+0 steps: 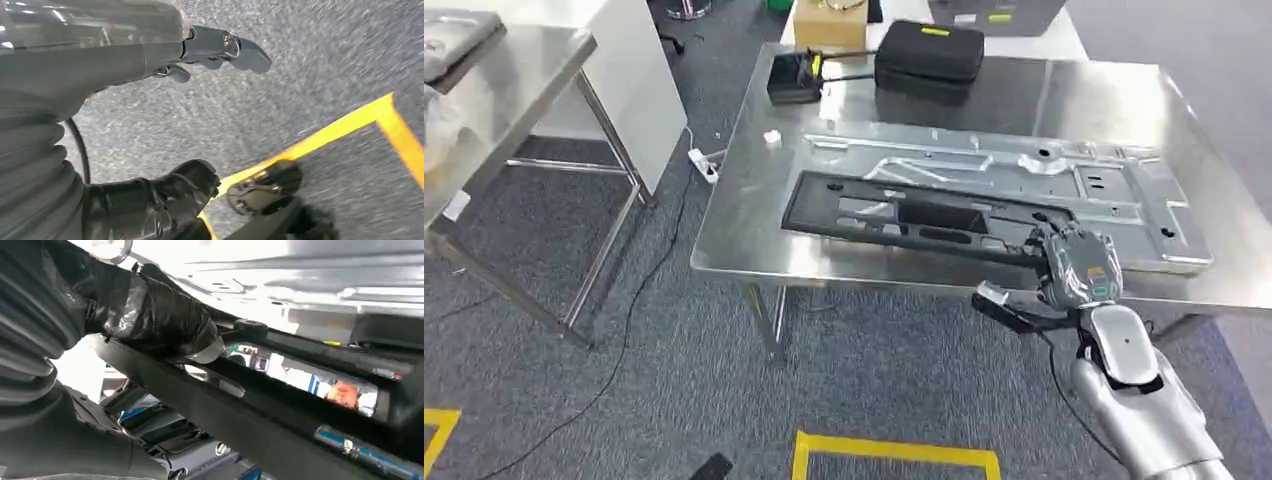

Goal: Take the parts from the cabinet and place them on the table.

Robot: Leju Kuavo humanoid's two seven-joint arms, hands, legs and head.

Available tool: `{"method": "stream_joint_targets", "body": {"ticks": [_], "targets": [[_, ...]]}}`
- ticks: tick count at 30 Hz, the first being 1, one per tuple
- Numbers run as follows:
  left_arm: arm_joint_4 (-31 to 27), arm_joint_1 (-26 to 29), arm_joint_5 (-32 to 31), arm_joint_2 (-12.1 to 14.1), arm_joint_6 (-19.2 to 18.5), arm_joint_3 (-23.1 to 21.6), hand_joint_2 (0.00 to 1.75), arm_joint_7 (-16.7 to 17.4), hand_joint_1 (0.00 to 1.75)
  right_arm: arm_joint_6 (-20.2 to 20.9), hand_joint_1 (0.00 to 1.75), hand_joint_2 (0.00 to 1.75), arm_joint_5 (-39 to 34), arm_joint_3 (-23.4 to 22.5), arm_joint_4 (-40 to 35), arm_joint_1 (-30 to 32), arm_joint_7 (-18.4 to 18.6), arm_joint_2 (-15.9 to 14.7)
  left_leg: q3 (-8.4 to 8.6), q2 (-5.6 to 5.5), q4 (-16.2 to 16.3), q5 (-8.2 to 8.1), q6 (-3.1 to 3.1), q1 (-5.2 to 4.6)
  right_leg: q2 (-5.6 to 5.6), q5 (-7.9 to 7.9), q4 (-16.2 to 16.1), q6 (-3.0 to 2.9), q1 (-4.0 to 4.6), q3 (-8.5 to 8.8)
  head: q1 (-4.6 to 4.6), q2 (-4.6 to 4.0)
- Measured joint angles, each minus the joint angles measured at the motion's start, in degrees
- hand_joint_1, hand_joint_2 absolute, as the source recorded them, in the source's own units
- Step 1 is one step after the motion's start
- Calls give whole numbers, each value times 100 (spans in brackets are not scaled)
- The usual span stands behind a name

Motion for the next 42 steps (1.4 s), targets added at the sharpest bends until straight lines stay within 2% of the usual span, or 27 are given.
{"method": "stream_joint_targets", "body": {"ticks": [2, 3, 4, 5, 6, 7, 8, 11, 13, 14, 16, 17, 18, 19, 20, 22, 23, 24, 25, 28, 30, 32, 33, 35, 37, 39, 42], "targets": [[0, 23, 0, -2, -22, 0, 175, -11, 0, 6, 175, 175, -2, 7, 30, 20, 0, 20, 97, -7, 0, -100, -13, -1, -1, -153, 572, 29, -9, -501, 0, 0], [0, 39, 0, -2, -22, 0, 175, -11, 0, 9, 175, 175, -4, 9, 46, 24, 0, 26, 146, -10, 0, -140, -22, 1, -3, -131, 569, 36, -14, -577, -2, 0], [0, 59, -2, -2, -22, 0, 175, -13, 0, 11, 175, 175, -4, 9, 78, 25, 0, 33, 276, -16, 0, -239, -47, 5, -4, -3, 270, 51, -30, -578, 0, 0], [0, 62, -2, -4, -20, 0, 175, -13, 0, 11, 175, 175, -2, 9, 94, 26, 0, 33, 369, -17, 0, -306, -63, 8, -6, 184, -64, 52, -39, -503, 0, 0], [0, 59, -2, -4, -15, 0, 175, -15, 0, 11, 175, 175, -2, 9, 116, 32, 0, 33, 513, -14, 4, -405, -85, 9, -16, 560, -625, 28, -42, -353, 0, 0], [6, 98, 0, -6, -11, -2, 175, -15, 0, 13, 175, 175, -2, 17, 146, 44, 0, 37, 550, -17, -1, -491, -116, 5, -53, 1173, -1064, -18, -36, -318, 13, 0], [13, 82, 0, -9, -4, 0, 175, -13, 0, 13, 175, 175, -9, 26, 172, 37, 4, 37, 602, -13, 44, -530, -153, 1, -39, 1115, -1020, -47, 43, -352, -31, 0], [7, 40, 15, -4, 31, 0, 175, -28, 0, -4, 175, 175, -15, 15, 175, 53, 15, 50, 591, 4, 36, -513, -259, 9, -30, 999, -995, -190, 67, -284, -31, 0], [4, 10, 15, -7, 35, 0, 175, -37, 0, -13, 175, 175, -15, -31, 149, 21, 15, 48, 396, 2, 420, -303, -339, 16, -18, 942, -1134, -258, 15, -108, -33, 0], [4, 5, 15, -7, 39, 0, 175, -37, 0, -9, 175, 175, -15, -28, 157, 6, 17, 48, 166, 7, 850, -231, -360, 26, -18, 905, -1174, -291, 14, -10, -26, 0], [4, 6, 13, -9, 48, -2, 175, -31, 0, -7, 175, 175, -15, -13, 177, 28, 15, 55, -377, 11, 1559, -592, -393, 30, -18, 808, -1213, -312, 16, 123, -28, 0], [4, 23, 13, -9, 50, -2, 175, -24, 0, -7, 175, 175, -15, -2, 184, 43, 15, 68, -583, 11, 1706, -908, -401, 29, -13, 746, -1212, -313, 18, 196, -28, 0], [4, 50, 13, -9, 55, -2, 175, -24, 0, -7, 175, 175, -20, 0, 190, 59, 15, 77, -693, 11, 1667, -1053, -395, 29, 0, 691, -1211, -313, 19, 274, -31, 0], [4, 66, 13, -7, 57, 0, 175, -22, 0, -4, 175, 175, -20, 0, 194, 71, 15, 79, -724, 11, 1491, -993, -380, 28, 12, 639, -1208, -312, 19, 345, -28, 0], [4, 67, 13, -7, 63, 0, 175, -22, 0, -4, 175, 175, -18, 2, 197, 71, 15, 79, -691, 11, 1173, -739, -353, 24, 18, 592, -1203, -305, 20, 409, -31, 0], [4, 53, -9, 0, 83, 0, 175, -35, 0, 2, 175, 175, -20, 2, 197, 68, 15, 79, -557, 11, 360, 124, -269, 8, 19, 510, -1191, -274, 22, 495, -26, 0], [4, 52, -17, 2, 88, 0, 175, -41, 0, 2, 175, 175, -20, 6, 207, 50, 15, 79, -603, 4, 103, 279, -242, -26, 30, 468, -1114, -237, 53, 508, -26, 0], [4, 36, -20, 4, 90, -2, 175, -46, 0, 7, 175, 175, -20, 11, 216, 40, 15, 87, -607, -5, 171, 222, -223, -25, 53, 427, -1114, -192, 51, 488, -26, 0], [4, 45, -20, 2, 87, 0, 175, -44, 0, 7, 175, 175, -20, 7, 216, 39, 15, 87, -569, -6, 177, 337, -198, -25, 53, 381, -1103, -146, 52, 491, -28, 0], [4, 23, -13, -7, 90, 0, 175, -35, 0, 9, 175, 175, -20, -18, 216, 24, 15, 85, -497, -4, 90, 394, -102, 9, 39, 308, -1076, -49, 33, 505, -26, 0], [4, 10, 13, -9, 92, 0, 175, -24, 0, 13, 175, 175, -20, -17, 216, 7, 15, 85, -464, -5, 80, 377, -72, 7, 23, -35, -553, 2, 16, 297, -26, 0], [4, 5, 13, -9, 105, 0, 175, -17, 0, 20, 175, 175, -20, -15, 218, 11, 15, 85, -453, -3, 91, 349, -45, -3, 21, -436, 436, 45, 7, -217, -26, 0], [4, 6, 11, -9, 109, 0, 175, -13, 0, 22, 175, 175, -22, -13, 219, 12, 15, 85, -449, -4, 98, 329, -41, -5, 19, -461, 688, 47, 7, -384, -26, 0], [4, 6, -22, -11, 125, 0, 175, 7, 0, 33, 175, 175, -17, -13, 219, -1, 15, 85, -404, -15, 113, 284, -53, -7, 20, -77, 323, 29, 9, -283, -26, 0], [4, -8, -46, -22, 125, 0, 175, 24, 0, 94, 175, 175, -9, -5, 242, -87, 15, 85, -324, -27, 118, 228, -79, -15, 21, 513, -722, -32, 15, 190, -24, 0], [4, -50, -83, -50, 120, -4, 175, 44, 0, 166, 175, 175, -11, 11, 328, -258, 17, 98, -366, -30, 139, 216, -112, -52, 19, 531, -1108, -98, 75, 346, -24, 0], [4, -68, -103, -63, 112, -15, 175, 77, 0, 210, 175, 175, -11, 28, 499, -453, 35, 120, -362, -29, 107, 227, -183, -41, 20, 520, -1124, -148, 82, 342, -26, 0]]}}
